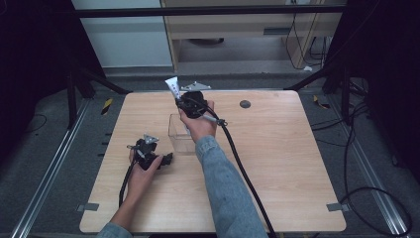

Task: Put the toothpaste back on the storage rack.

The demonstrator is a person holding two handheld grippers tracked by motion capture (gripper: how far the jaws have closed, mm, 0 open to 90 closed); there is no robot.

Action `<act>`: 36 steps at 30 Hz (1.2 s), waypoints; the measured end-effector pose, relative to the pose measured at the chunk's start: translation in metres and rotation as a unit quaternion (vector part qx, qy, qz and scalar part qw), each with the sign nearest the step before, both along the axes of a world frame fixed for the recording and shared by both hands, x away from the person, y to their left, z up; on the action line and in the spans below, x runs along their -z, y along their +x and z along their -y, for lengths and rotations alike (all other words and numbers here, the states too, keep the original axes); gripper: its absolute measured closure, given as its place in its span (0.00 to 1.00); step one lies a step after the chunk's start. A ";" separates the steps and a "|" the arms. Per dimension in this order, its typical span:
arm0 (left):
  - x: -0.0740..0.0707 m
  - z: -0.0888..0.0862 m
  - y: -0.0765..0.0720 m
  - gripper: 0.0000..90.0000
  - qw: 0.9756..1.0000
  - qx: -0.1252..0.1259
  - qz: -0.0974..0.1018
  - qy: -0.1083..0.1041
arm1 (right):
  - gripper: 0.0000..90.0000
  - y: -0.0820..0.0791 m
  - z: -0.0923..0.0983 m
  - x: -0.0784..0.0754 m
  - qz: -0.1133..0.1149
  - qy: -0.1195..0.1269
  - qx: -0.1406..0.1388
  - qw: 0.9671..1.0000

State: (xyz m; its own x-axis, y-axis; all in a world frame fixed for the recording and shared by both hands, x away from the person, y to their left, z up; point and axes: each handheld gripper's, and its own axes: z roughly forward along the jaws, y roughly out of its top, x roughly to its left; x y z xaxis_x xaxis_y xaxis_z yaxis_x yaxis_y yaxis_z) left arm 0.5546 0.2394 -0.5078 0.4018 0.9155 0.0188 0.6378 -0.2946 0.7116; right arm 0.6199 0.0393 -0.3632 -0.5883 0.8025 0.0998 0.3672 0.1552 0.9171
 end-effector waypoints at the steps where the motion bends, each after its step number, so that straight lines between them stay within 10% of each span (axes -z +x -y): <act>1: 0.000 0.000 0.000 0.00 1.000 0.000 0.000 0.000 | 0.87 0.000 0.000 0.000 -0.001 0.000 0.000 1.000; 36: 0.000 0.000 0.000 0.00 1.000 0.000 0.000 0.000 | 0.87 -0.008 0.002 0.012 0.002 -0.011 -0.005 1.000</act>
State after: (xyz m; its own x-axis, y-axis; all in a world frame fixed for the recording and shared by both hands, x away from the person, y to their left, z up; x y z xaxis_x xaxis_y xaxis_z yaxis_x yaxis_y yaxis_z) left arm 0.5546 0.2394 -0.5078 0.4020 0.9155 0.0185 0.6379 -0.2945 0.7116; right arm 0.6123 0.0373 -0.3750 -0.5973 0.7981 0.0794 0.3621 0.1799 0.9146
